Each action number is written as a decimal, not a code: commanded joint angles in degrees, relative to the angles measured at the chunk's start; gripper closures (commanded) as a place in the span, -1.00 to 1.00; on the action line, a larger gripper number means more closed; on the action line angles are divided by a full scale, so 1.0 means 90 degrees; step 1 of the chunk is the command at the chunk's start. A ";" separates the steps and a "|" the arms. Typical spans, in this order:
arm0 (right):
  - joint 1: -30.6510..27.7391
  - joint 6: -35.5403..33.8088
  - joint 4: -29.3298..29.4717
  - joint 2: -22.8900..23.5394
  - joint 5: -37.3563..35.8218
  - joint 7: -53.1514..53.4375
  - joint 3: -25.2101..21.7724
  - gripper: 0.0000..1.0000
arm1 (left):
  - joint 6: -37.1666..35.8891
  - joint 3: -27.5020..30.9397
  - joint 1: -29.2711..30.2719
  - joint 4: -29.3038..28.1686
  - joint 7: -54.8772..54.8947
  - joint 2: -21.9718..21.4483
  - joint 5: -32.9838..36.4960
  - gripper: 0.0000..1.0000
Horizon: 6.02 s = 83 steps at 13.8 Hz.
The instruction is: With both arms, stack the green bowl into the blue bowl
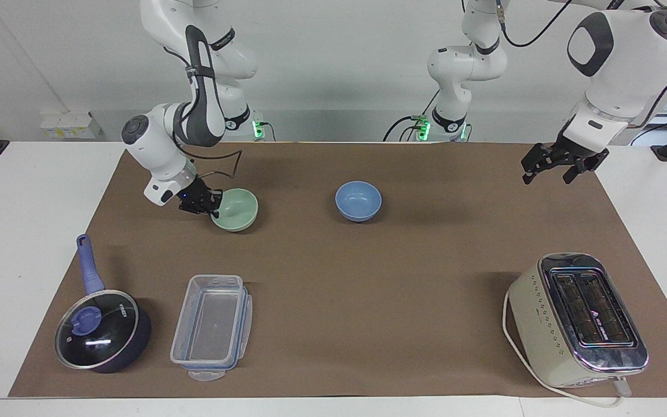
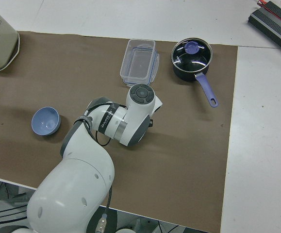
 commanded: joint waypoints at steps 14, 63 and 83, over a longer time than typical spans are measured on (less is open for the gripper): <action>0.2648 -0.0778 0.0840 -0.0565 0.0100 0.2970 0.0114 1.00 | -0.0147 -0.0050 0.0052 0.0157 0.0070 0.0076 0.0115 -1.00; 0.2876 -0.1273 0.2625 -0.0125 -0.1481 0.5307 0.0016 -1.00 | -0.0156 -0.0050 0.0072 0.0157 0.0069 0.0076 0.0105 -1.00; 0.1048 -0.4421 0.4210 -0.0887 -0.2401 0.3753 -0.0101 -1.00 | -0.0156 -0.0050 0.0072 0.0157 0.0060 0.0076 0.0105 -1.00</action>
